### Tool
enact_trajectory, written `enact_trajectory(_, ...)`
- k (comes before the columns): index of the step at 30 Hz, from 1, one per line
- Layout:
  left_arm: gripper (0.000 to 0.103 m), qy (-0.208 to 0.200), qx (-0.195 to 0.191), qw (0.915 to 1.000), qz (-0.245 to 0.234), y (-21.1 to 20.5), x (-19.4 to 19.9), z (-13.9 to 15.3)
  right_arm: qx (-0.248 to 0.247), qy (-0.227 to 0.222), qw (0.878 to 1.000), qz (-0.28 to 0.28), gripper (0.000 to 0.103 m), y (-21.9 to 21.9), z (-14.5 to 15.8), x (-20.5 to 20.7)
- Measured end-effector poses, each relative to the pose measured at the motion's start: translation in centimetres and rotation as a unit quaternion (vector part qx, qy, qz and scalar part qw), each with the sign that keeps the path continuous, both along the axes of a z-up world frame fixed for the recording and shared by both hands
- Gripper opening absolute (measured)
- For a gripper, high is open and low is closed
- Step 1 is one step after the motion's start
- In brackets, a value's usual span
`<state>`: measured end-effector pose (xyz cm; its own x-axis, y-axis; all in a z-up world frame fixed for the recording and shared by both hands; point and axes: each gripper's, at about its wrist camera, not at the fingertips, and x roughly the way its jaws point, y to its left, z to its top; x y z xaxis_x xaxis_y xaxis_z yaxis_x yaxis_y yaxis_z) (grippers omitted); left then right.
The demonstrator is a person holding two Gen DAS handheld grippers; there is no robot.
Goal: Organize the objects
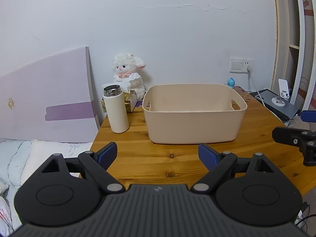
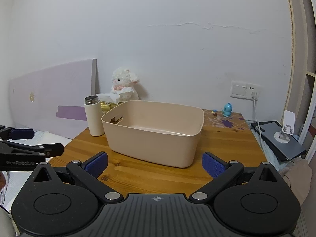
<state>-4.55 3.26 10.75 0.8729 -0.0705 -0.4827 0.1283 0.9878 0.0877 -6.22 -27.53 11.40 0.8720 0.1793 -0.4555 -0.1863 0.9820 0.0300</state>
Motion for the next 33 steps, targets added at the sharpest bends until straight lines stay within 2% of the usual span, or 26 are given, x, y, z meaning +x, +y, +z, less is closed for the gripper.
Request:
enact_trajectory(4,0.090,-0.004,0.008,1.0000,0.000,-0.1,-0.8,0.1,0.000,0.003,1.000,-0.003,0.103,-0.2,-0.1,-0.5)
enact_trajectory(15,0.090,-0.006,0.000,1.0000,0.000,0.2,-1.9,0.5,-0.004,0.006,1.000,-0.012,0.103,-0.8,-0.5,-1.0)
enact_trajectory(33,0.091,-0.006,0.003,0.9999,-0.007,-0.4,-1.9,0.7,-0.011,0.021,1.000,-0.018,0.103,-1.2,-1.1,-0.4)
